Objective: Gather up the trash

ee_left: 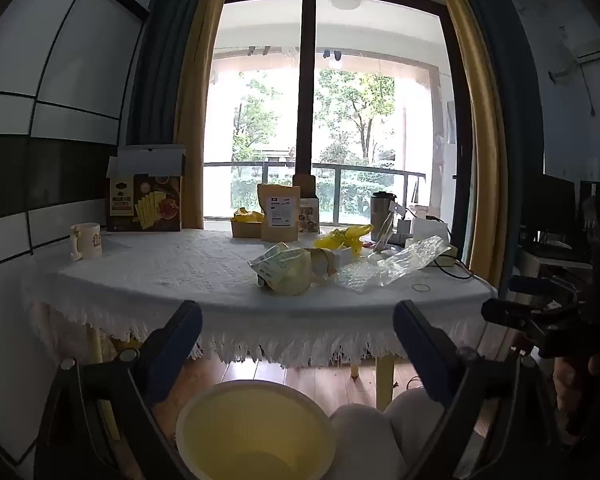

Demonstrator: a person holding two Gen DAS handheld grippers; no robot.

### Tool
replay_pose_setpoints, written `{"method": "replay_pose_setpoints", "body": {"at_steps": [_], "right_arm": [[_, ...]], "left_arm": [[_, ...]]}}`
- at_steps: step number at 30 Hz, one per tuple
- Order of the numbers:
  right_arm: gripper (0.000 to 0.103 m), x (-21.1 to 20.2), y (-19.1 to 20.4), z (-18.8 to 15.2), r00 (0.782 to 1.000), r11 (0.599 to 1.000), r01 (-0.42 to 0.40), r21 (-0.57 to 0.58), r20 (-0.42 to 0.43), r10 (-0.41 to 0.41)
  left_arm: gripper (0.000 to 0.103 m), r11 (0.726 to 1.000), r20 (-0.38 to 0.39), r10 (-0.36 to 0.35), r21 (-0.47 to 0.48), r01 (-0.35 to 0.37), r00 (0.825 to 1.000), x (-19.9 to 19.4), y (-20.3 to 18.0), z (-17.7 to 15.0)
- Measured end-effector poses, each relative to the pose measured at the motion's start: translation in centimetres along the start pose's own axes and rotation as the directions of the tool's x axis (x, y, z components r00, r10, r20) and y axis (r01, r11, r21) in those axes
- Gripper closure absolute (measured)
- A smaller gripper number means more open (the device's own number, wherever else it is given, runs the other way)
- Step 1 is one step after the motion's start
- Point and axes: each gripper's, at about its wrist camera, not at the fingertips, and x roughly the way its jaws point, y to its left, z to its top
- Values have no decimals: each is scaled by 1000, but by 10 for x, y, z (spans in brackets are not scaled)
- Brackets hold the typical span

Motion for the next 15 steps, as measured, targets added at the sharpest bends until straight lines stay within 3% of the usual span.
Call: {"method": "replay_pose_setpoints", "body": {"at_steps": [15], "right_arm": [[0, -3, 0, 0, 1000, 1000, -10, 10, 1, 10]], "left_arm": [[6, 999, -21, -18, -49, 16, 1000, -11, 7, -1]]}}
